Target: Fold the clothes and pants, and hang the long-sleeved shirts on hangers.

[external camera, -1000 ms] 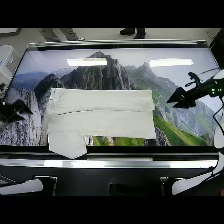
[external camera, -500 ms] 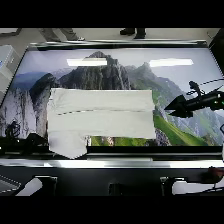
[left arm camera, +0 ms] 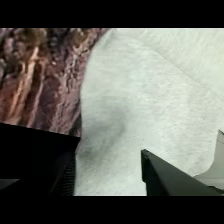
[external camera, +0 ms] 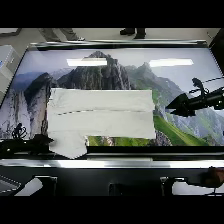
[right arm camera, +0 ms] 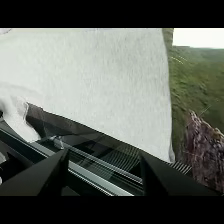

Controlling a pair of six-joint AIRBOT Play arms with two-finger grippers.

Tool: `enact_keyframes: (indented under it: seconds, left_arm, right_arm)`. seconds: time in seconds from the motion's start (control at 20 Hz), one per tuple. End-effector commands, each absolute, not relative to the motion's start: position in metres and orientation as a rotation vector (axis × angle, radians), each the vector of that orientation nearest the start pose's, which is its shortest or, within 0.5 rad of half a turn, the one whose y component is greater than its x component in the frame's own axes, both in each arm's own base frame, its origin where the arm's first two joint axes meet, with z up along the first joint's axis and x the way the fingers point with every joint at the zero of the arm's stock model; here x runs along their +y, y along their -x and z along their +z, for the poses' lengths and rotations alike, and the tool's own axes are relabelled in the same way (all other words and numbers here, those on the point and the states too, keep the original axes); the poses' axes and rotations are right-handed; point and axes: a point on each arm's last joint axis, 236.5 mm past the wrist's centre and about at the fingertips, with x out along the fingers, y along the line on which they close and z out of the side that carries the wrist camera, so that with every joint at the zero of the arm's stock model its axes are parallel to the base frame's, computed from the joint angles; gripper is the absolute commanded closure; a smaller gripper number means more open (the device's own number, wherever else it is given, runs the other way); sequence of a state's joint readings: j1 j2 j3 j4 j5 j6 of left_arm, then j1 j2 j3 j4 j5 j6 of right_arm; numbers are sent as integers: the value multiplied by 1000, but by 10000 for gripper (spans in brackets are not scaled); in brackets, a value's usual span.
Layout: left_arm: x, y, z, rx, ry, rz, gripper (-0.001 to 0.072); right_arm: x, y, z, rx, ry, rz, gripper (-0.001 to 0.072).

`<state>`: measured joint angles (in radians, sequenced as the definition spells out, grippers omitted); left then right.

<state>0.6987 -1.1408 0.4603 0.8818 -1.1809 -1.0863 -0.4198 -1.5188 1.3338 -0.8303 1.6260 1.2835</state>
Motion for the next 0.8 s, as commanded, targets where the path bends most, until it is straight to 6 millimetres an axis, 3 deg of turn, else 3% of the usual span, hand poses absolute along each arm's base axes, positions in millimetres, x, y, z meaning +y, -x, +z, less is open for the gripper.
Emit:
enact_keyframes:
  seconds: [0.0, 0.1, 0.15, 0.45, 0.75]
  left_arm:
    - [-1, -227, -107, 1387, 924, -96, 424]
    - [-5, -227, -107, 1396, 920, -107, 644]
    - [-5, -227, -107, 1395, 923, -108, 686]
    - [-5, -228, -106, 1394, 932, -103, 687]
    - [-8, -225, -105, 1406, 947, -109, 687]
  right_arm:
    - [9, -366, 32, 1438, -727, 458, 236]
    - [4, -365, 26, 1443, -708, 434, 235]
    - [3, -363, 20, 1452, -705, 420, 235]
    - [20, -303, -50, 1640, -783, 401, 231]
    - [33, -267, -91, 1703, -821, 373, 234]
